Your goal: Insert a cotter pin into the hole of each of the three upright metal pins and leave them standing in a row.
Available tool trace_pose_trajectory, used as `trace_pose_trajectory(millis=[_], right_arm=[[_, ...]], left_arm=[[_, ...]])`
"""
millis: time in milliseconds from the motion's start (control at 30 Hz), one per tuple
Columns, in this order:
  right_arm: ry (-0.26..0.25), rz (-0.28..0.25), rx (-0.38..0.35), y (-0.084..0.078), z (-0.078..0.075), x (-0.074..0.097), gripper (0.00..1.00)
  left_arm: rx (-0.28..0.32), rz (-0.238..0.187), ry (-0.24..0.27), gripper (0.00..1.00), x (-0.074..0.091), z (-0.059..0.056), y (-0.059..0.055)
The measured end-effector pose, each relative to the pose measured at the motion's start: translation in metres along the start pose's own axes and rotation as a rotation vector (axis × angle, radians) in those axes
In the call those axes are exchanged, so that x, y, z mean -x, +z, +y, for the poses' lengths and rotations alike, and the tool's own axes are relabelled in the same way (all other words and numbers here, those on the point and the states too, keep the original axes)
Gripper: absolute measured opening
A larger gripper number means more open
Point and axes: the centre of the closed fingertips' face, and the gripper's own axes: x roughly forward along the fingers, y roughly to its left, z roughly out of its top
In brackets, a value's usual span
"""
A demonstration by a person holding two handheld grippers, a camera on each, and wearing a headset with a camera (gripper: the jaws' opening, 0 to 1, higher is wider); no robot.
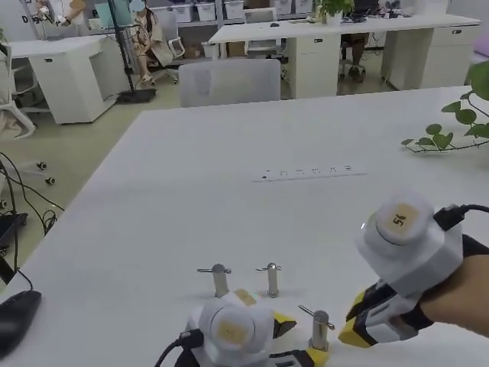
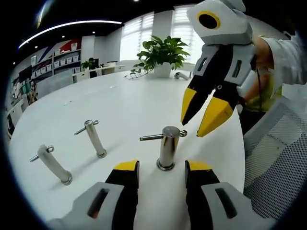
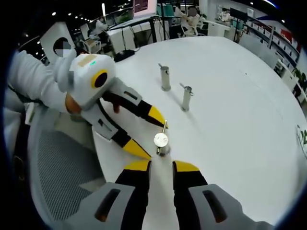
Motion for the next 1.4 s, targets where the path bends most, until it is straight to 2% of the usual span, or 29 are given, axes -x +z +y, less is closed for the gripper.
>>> trace_pose_trajectory(millis=[33, 133, 333, 433, 667, 767, 900, 1100, 1200, 1400], right_arm=[[0.002, -0.004, 0.000, 0.000, 0.001, 0.000, 0.20], [-0.001, -0.014, 0.008, -0.001, 0.001, -0.001, 0.22], [0.008, -0.039, 0.018, -0.004, 0.005, -0.005, 0.30], [0.005, -0.058, 0.010, -0.005, 0.004, -0.007, 0.31], [-0.008, -0.100, 0.007, -0.006, 0.002, -0.011, 0.34], [-0.015, -0.124, 0.026, -0.005, 0.002, -0.014, 0.35], [-0.008, -0.148, 0.049, -0.007, 0.003, -0.019, 0.35], [0.017, -0.149, 0.058, -0.008, 0.009, -0.026, 0.36], [0.009, -0.160, 0.067, -0.005, 0.008, -0.026, 0.36], [0.001, -0.189, 0.083, 0.004, 0.008, -0.032, 0.36]], left_arm=[[0.019, 0.002, -0.026, 0.39, 0.003, -0.001, 0.001], [0.025, -0.005, -0.049, 0.41, 0.013, 0.002, 0.004], [0.034, -0.028, -0.079, 0.46, 0.035, 0.008, 0.009], [0.047, -0.068, -0.095, 0.48, 0.051, 0.011, 0.015], [0.065, -0.134, -0.080, 0.58, 0.084, 0.024, 0.022], [0.069, -0.181, -0.059, 0.61, 0.099, 0.032, 0.028], [0.072, -0.210, -0.060, 0.65, 0.116, 0.037, 0.031], [0.066, -0.221, -0.071, 0.73, 0.128, 0.039, 0.027], [0.042, -0.194, -0.058, 0.74, 0.132, 0.041, 0.016], [0.028, -0.192, -0.040, 0.76, 0.141, 0.042, 0.005]])
